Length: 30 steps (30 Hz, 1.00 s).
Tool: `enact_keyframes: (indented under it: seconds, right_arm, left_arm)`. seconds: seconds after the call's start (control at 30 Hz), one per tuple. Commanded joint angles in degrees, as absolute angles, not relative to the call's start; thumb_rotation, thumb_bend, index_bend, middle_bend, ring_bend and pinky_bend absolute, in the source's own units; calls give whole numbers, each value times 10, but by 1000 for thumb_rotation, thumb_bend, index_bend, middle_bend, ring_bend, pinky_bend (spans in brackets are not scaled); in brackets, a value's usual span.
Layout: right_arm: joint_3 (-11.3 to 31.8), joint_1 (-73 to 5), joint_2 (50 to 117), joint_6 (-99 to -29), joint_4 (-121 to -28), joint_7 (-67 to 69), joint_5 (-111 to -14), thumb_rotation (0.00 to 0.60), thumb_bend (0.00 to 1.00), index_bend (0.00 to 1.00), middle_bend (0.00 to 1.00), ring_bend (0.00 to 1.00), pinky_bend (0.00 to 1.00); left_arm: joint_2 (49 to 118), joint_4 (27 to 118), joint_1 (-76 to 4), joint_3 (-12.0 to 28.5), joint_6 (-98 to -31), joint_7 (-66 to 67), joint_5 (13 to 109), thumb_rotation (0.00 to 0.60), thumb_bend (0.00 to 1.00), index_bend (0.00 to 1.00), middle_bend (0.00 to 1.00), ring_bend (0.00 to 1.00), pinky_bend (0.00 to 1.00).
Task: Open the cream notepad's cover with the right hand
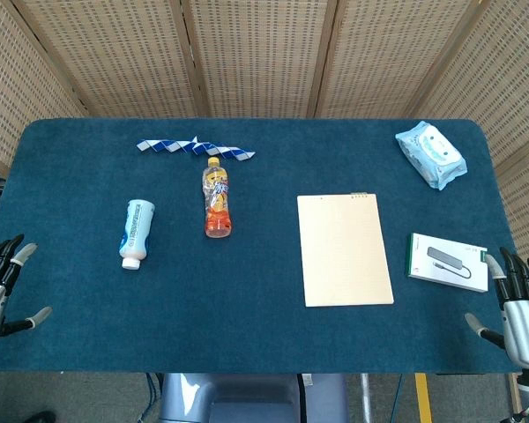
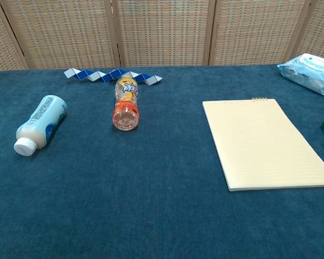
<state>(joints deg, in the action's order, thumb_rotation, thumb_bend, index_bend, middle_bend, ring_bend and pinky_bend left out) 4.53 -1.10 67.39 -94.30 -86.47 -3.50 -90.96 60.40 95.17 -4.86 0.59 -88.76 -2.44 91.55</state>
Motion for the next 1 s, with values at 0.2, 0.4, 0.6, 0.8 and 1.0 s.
enact_keyframes:
  seconds: [0.2,0.4,0.6,0.8,1.0]
  right_arm:
    - [42,-13,674,-937,-865,-35,-913,600,0,0,0,0,0]
    - [32,-25,673,-908,-862,-30,-918,600,0,13,0,0,0]
    - [18,-60,705,-881,-800,-29,-973,600,24,144,29,0,4]
    - [6,-111,751,-840,-716,17,-1018,600,152,271,163,78,81]
    - [-6,-147,799,-802,-638,47,-1034,600,206,299,193,95,87]
  left_arm:
    - [601,951,-48,7,-887,-33,915,600,0,0,0,0,0]
    - [601,952,-49,8,-888,-32,916,600,0,0,0,0,0]
    - [606,953,-52,12,-878,-20,904,600,0,0,0,0,0]
    - [613,958,-58,19,-867,1,889,600,0,0,0,0,0]
    - [618,959,-63,22,-855,17,877,600,0,0,0,0,0]
